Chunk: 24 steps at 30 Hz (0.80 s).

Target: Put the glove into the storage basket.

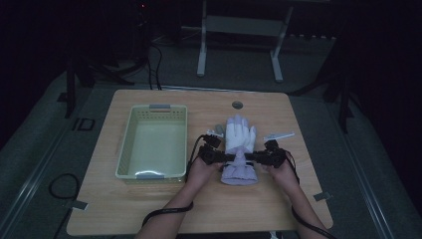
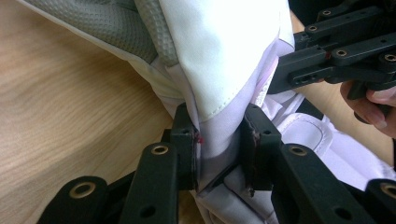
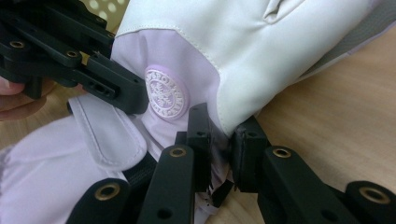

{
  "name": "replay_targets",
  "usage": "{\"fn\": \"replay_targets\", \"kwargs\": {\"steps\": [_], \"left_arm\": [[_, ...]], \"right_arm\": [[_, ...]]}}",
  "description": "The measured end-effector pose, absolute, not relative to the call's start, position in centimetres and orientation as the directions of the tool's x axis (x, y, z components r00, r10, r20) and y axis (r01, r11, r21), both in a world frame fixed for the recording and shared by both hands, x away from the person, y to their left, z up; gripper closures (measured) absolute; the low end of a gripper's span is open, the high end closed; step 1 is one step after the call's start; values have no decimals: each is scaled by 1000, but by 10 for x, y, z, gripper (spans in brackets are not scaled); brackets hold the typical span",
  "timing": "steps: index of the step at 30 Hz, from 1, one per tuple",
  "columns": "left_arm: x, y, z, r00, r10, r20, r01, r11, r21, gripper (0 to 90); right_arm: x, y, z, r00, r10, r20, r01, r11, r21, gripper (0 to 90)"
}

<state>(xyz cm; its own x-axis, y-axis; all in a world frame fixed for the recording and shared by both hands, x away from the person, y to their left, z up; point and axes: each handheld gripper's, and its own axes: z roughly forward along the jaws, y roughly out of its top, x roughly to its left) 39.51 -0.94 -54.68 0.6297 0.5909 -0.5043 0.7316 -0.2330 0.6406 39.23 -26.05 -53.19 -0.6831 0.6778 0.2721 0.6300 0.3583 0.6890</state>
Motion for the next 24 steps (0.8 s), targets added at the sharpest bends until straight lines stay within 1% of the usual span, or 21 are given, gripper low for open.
{"fn": "replay_targets", "kwargs": {"steps": [2, 10, 18, 24], "left_arm": [[394, -8, -540, 631, 590, -503, 729, -231, 644, 710], [384, -6, -507, 656, 613, -440, 690, -251, 679, 708], [378, -2, -482, 670, 619, -410, 668, -262, 697, 708], [374, 9, -463, 680, 620, -391, 652, -266, 710, 708]], "right_arm": [[390, -260, -526, -683, 679, 268, 623, 350, 700, 800], [381, -256, -500, -698, 673, 245, 581, 332, 743, 802], [375, -254, -479, -707, 668, 230, 553, 320, 769, 803], [372, -246, -462, -724, 654, 221, 526, 315, 790, 802]]}}
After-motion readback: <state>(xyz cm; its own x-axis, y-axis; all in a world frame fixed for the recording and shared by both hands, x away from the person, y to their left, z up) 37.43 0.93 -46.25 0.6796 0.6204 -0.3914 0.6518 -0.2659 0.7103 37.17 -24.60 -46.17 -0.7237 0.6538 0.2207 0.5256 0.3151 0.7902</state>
